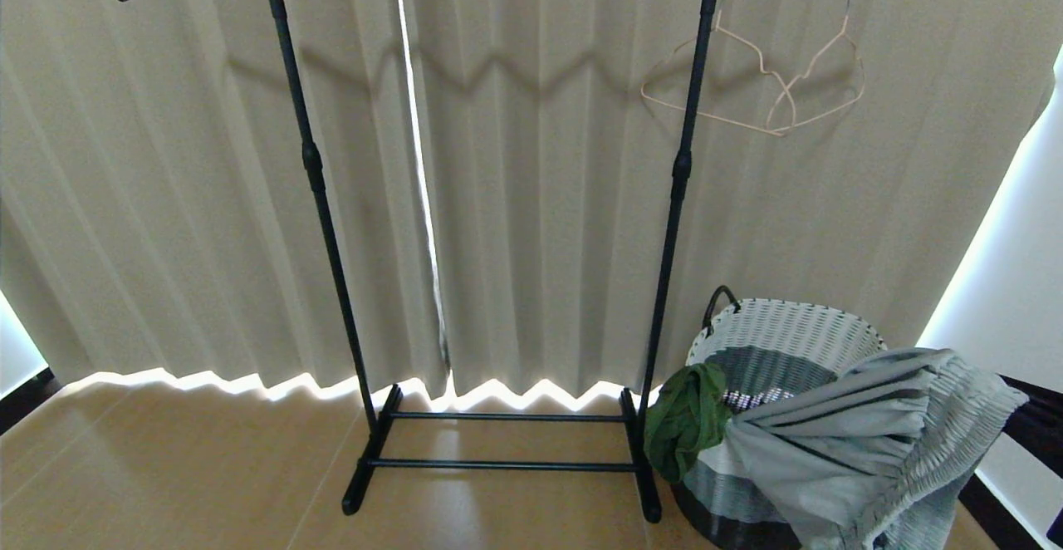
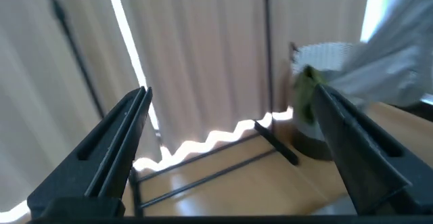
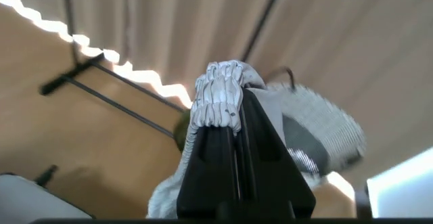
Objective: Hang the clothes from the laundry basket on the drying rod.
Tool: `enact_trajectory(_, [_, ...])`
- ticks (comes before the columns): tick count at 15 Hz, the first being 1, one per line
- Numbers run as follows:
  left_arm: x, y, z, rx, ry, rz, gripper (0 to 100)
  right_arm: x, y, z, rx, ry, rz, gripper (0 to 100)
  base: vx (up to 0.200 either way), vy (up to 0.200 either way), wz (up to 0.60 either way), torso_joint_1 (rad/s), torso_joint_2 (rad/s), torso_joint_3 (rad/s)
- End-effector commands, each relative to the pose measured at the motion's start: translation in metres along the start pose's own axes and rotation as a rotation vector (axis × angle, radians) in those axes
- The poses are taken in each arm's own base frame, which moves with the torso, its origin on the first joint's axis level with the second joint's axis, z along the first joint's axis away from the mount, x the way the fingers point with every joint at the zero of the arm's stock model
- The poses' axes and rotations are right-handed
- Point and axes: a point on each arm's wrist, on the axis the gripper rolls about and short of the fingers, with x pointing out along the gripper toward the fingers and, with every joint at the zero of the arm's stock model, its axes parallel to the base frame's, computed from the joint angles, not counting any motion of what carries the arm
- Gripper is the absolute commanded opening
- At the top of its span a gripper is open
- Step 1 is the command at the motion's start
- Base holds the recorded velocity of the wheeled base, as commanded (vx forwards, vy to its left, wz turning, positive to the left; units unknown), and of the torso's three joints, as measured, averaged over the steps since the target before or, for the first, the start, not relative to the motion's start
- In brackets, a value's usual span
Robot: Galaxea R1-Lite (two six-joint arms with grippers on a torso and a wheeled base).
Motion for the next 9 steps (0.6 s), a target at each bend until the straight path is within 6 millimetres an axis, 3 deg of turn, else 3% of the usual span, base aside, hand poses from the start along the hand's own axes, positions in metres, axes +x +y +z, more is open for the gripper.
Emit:
enact_trajectory(1, [0.030,0.015,0.031,-0.069,0.125,-0.077,100,0.001,0.005,0.012,-0.012,-0.044,0.066,0,0.000,0.000,0.00,0.000,0.00,0.000])
enact_trajectory(5, [0.081,0.031,0.059,-0.158,0.236,-0.271,100,0.013,0.009,0.033,0.029,-0.077,0.133,0,0.000,0.000,0.00,0.000,0.00,0.000])
enact_trajectory(7, [0.121,0.026,0.064,-0.166,0.272,-0.443,100,0.026,0.013,0.051,0.105,-0.091,0.183,0,0.000,0.000,0.00,0.000,0.00,0.000])
enact_trajectory(9, [0.154,0.017,0.062,-0.158,0.289,-0.498,100,0.036,0.014,0.060,0.150,-0.092,0.192,0,0.000,0.000,0.00,0.000,0.00,0.000])
